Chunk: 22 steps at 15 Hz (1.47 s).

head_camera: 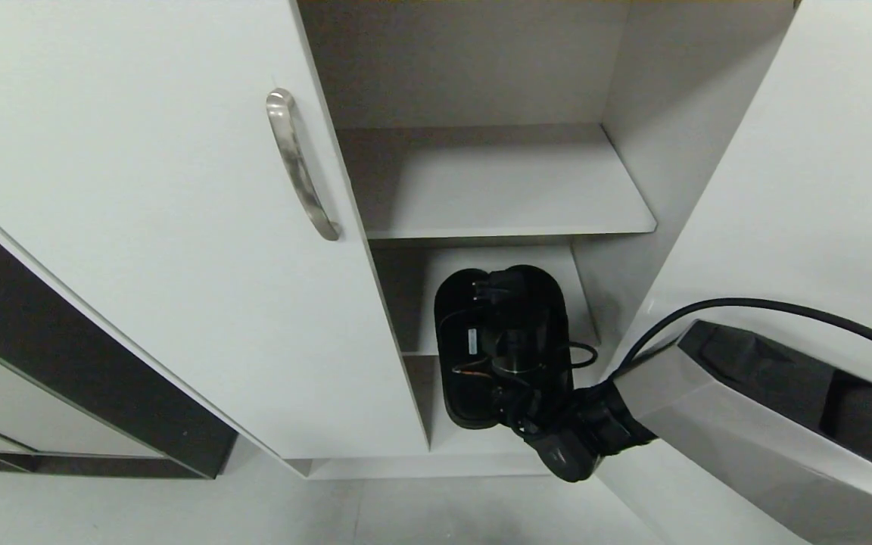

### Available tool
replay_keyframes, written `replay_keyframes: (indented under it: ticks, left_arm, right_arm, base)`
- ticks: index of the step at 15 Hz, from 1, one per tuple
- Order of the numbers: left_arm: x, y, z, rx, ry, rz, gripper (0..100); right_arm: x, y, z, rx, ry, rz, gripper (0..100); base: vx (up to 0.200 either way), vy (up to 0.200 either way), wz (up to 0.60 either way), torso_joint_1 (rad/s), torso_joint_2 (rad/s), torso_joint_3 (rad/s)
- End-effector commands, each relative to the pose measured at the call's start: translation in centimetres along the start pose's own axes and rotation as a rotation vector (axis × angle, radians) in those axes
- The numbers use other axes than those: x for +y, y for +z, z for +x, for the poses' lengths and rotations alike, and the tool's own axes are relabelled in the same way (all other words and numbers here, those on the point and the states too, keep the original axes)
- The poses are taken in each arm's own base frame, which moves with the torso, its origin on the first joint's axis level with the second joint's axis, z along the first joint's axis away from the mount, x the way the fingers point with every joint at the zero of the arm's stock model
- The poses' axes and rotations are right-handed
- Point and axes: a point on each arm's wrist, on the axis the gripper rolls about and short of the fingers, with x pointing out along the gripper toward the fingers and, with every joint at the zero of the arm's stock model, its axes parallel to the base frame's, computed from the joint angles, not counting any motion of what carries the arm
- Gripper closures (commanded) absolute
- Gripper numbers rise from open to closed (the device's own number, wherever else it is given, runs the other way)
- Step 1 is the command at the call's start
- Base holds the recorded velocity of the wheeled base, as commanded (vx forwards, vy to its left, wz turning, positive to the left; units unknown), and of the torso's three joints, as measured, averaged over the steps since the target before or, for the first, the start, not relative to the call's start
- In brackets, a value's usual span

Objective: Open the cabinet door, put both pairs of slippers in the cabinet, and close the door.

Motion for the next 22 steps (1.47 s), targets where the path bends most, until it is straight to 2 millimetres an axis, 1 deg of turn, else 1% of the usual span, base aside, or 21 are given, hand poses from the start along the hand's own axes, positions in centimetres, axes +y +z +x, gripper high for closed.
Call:
replay_keyframes:
  ticks: [1,4,6,10,15,16,20,22]
  left_arm:
    - [0.0,0.0,0.0,0.001,0.0,0.0,100]
    - [0.0,0.0,0.0,0.001,0.0,-0.002,100]
    - [0.0,0.0,0.0,0.001,0.0,0.0,100]
    - [0.0,0.0,0.0,0.001,0.0,0.0,100]
    - [0.0,0.0,0.0,0.001,0.0,-0.002,100]
    - [0.0,0.0,0.0,0.001,0.0,0.0,100]
    - [0.0,0.0,0.0,0.001,0.0,0.0,100]
    - [0.0,0.0,0.0,0.001,0.0,-0.002,100]
  right_arm:
    - [0.1,-0.9,2.8,0.006,-0.036,-0.009,100]
    - [0.4,0.1,4.7,-0.01,-0.056,0.002,100]
    - [0.4,0.6,5.4,-0.02,-0.064,0.007,100]
    - [-0.1,0.6,6.2,-0.029,-0.081,0.001,100]
    - [-0.1,-0.1,6.5,-0.022,-0.075,-0.006,100]
    - [-0.2,-0.1,6.6,-0.022,-0.076,-0.006,0]
    - [-0.6,-0.2,6.7,-0.014,-0.084,-0.013,0]
    - [-0.8,0.1,6.2,-0.011,-0.082,-0.014,0]
  base:
    - [0.0,0.0,0.0,0.0,0.0,0.0]
    - [0.0,0.0,0.0,0.0,0.0,0.0]
    - [0.0,0.0,0.0,0.0,0.0,0.0]
    - [0.0,0.0,0.0,0.0,0.0,0.0]
    - [0.0,0.0,0.0,0.0,0.0,0.0]
    - [0.0,0.0,0.0,0.0,0.0,0.0]
    - [0.0,0.0,0.0,0.0,0.0,0.0]
    - [0.0,0.0,0.0,0.0,0.0,0.0]
